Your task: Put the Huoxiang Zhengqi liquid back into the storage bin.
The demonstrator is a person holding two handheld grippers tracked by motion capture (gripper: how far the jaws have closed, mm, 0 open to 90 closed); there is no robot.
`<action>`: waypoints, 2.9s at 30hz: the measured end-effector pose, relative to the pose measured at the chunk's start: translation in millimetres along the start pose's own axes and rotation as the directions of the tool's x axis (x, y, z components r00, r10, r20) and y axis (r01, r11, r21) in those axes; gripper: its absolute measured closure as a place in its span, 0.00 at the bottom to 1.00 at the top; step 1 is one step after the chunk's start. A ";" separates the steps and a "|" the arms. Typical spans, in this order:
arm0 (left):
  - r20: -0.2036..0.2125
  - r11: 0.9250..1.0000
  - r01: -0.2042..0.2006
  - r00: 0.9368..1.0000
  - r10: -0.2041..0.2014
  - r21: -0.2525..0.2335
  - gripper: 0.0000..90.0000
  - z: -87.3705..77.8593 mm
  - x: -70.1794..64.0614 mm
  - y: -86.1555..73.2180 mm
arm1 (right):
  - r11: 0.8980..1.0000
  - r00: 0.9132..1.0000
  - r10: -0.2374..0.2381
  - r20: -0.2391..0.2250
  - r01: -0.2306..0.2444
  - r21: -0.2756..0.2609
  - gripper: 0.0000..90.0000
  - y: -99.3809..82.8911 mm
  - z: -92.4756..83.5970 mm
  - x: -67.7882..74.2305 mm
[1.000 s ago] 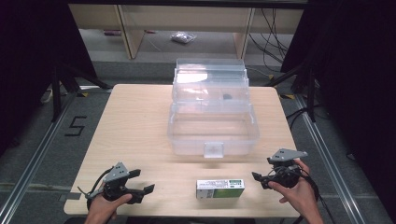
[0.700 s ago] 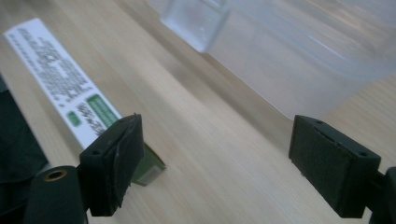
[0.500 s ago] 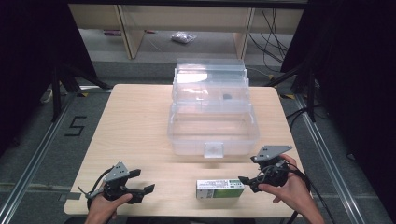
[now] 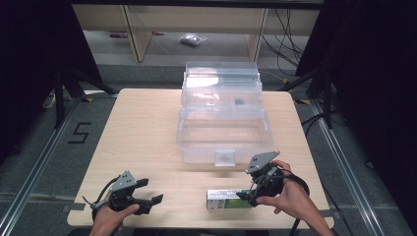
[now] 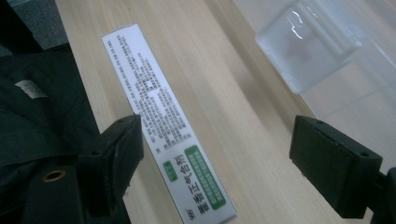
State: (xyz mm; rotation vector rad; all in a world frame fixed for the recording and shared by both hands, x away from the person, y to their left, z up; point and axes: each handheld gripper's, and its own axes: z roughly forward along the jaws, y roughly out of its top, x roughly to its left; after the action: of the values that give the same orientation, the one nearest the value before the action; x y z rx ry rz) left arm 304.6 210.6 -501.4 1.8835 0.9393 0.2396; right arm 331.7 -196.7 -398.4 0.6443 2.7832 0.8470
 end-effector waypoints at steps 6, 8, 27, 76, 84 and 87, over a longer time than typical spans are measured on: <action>-0.001 1.000 0.000 1.000 0.000 0.011 0.17 0.1 -0.9 0.8 | 0.999 0.999 -0.019 -0.030 0.021 0.037 0.22 9.5 10.2 6.5; 0.004 1.000 0.004 1.000 -0.004 0.008 0.17 -0.6 -0.9 0.7 | 0.996 0.997 -0.052 -0.048 0.055 0.065 0.22 14.8 16.5 7.4; 0.000 1.000 0.003 1.000 -0.003 0.006 0.17 -1.4 -0.8 0.8 | 0.969 0.983 -0.138 -0.120 0.159 0.188 0.25 29.4 40.5 25.3; 0.004 1.000 0.006 1.000 -0.006 0.008 0.17 -0.7 -0.9 0.3 | 0.796 0.909 -0.350 -0.226 0.416 0.440 0.72 49.2 67.3 27.3; 0.002 1.000 -0.009 1.000 0.009 0.021 0.17 -1.6 0.6 0.2 | 0.805 0.907 -0.358 -0.221 0.420 0.419 0.72 57.1 51.1 22.8; 0.003 1.000 -0.002 1.000 0.002 0.009 0.17 -0.1 -0.2 0.0 | 0.817 0.915 -0.342 -0.216 0.403 0.414 0.72 59.4 42.9 19.4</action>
State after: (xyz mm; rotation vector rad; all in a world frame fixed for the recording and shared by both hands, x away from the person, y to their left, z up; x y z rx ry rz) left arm 304.5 210.5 -501.3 1.8925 0.9374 0.2340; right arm 347.1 -122.5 -400.9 0.0705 3.0943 0.1630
